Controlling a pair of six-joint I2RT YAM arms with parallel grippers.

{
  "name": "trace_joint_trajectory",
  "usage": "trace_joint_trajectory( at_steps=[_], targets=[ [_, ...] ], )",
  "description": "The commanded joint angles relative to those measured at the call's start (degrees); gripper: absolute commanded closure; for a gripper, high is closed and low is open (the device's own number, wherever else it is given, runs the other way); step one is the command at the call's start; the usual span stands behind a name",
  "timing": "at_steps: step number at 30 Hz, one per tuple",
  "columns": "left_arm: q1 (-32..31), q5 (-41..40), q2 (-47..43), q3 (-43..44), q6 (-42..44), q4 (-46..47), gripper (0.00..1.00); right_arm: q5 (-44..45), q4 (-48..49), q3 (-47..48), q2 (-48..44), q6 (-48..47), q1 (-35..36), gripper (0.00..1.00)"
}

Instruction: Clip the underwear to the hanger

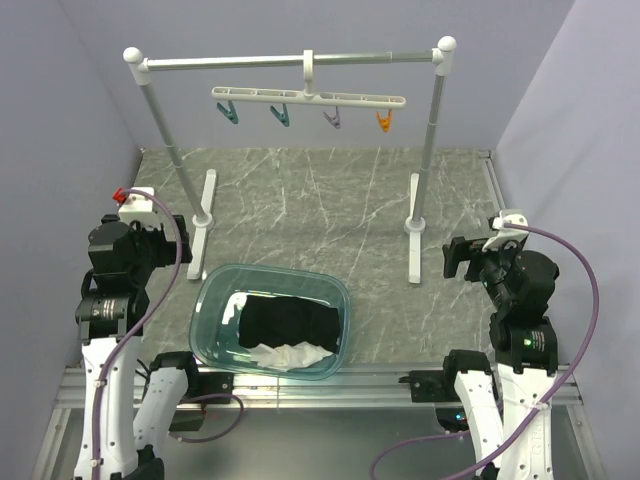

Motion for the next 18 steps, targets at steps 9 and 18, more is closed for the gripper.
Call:
trace_joint_trajectory(
  at_steps=[9, 18],
  targets=[
    [-0.05, 18.72, -1.31, -4.94, -8.42, 19.29, 0.01, -2.39, 7.11, 3.97, 1.75, 6.27, -0.35, 0.0],
    [-6.88, 30.26, 2.82, -14.26, -7.07, 37.52, 0.01, -3.01, 18.37, 7.13, 10.35, 15.51, 3.59, 0.0]
  ],
)
